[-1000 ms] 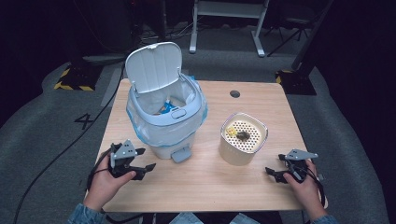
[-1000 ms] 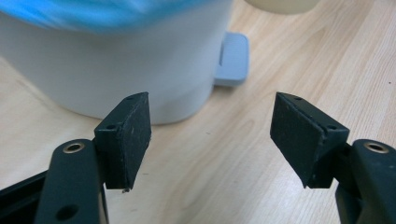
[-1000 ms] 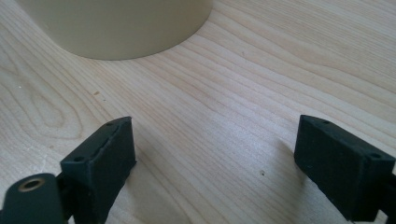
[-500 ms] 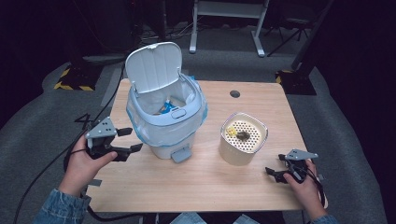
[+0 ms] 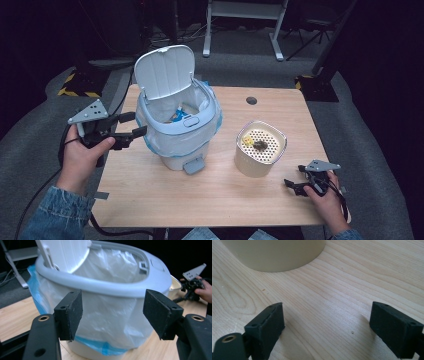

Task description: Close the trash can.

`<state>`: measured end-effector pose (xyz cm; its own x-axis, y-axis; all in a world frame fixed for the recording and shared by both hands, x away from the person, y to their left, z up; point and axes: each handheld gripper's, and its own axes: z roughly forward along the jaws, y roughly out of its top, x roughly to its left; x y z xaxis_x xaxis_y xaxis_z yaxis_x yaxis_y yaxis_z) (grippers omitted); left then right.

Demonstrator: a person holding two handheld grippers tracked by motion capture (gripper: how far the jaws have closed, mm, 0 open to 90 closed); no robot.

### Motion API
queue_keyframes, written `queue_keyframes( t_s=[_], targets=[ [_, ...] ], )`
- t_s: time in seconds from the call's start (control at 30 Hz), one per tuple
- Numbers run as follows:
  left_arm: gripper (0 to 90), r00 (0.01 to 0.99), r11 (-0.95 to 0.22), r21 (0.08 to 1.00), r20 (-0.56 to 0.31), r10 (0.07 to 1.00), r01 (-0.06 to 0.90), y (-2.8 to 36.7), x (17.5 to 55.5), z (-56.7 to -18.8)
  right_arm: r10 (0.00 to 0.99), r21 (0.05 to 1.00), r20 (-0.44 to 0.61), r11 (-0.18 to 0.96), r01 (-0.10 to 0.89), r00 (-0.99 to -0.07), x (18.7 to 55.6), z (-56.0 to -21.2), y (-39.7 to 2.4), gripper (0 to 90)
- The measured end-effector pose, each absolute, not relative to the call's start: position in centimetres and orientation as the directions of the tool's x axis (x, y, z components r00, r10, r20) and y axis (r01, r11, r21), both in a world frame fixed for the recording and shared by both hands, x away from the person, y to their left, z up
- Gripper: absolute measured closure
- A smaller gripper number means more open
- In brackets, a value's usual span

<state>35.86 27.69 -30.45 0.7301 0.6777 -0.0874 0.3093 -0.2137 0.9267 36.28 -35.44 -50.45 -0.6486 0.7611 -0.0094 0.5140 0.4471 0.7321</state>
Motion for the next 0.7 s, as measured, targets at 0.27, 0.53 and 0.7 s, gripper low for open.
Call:
queue_keyframes(
  t_s=[0.27,0.53,0.7],
  targets=[
    [32.3,0.66,-0.184,0.937,-0.061,0.749,0.296,27.5,36.9,-28.9,0.761,0.732,-0.01,0.447,0.513,-0.649,36.3,-50.5,-35.4,12.8],
    [30.8,0.632,-0.169,0.944,-0.05,0.774,0.282,27.2,38.5,-27.5,0.761,0.733,-0.01,0.447,0.513,-0.649,36.3,-50.5,-35.4,12.8],
    [30.5,0.6,-0.152,0.947,-0.052,0.798,0.283,27.2,39.8,-26.9,0.761,0.732,-0.01,0.447,0.514,-0.648,36.3,-50.5,-35.4,12.8]
  ],
)
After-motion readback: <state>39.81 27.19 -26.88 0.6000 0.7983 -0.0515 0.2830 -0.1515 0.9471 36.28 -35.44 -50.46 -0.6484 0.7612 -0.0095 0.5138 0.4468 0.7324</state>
